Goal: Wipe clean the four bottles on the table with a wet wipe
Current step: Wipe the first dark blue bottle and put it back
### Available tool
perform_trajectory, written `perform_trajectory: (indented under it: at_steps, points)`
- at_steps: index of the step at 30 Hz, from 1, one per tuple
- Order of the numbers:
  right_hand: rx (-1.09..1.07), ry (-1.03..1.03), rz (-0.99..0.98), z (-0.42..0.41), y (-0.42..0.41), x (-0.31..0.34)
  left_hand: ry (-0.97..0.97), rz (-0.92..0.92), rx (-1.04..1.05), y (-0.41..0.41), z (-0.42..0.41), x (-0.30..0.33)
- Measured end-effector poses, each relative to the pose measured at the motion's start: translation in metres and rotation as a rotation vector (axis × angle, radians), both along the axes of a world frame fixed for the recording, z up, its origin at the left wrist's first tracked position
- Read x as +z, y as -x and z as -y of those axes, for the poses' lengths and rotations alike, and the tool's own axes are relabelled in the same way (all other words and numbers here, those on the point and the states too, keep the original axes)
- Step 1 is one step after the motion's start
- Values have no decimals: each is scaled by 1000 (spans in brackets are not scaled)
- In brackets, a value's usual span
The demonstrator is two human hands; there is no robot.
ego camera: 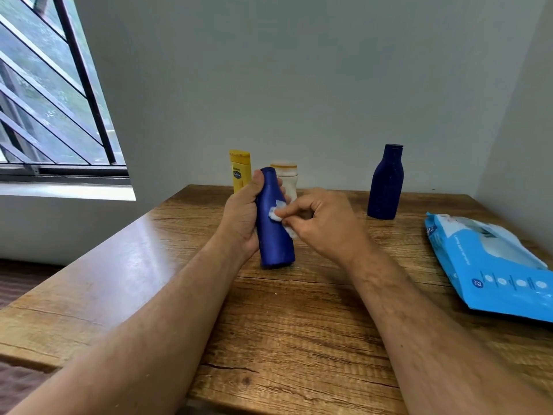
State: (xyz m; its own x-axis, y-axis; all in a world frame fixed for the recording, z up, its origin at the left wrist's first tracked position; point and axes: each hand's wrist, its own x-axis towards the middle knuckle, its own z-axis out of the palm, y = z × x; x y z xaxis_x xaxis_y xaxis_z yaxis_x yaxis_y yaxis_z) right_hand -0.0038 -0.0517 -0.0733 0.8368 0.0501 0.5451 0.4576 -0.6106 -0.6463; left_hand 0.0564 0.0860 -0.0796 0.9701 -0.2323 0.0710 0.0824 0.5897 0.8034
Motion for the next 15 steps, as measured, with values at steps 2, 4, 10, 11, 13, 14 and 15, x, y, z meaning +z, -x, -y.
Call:
perform_trajectory:
  at_steps: [2, 4, 10, 11, 13, 14, 15]
  points:
    - [58, 75, -108, -4, 2, -2, -5, -26, 82, -6, -4, -1]
    - [85, 144, -189, -7, 2, -3, -6, -56, 135, -10, -8, -3]
    - [71, 155, -113, -7, 2, 0, 34, -39, 78, -8, -8, -3]
    - [46, 141, -50, -8, 2, 1, 46, -24, 42, -7, -7, -4]
    - [-14, 114, 55, -8, 1, 2, 41, 6, -8, -2, -5, -3]
    - [-41, 89, 91, -8, 1, 2, 23, 28, -27, 1, -2, -2]
    - [-63, 54, 124, -7, 0, 3, 0, 51, -46, 3, 0, -3]
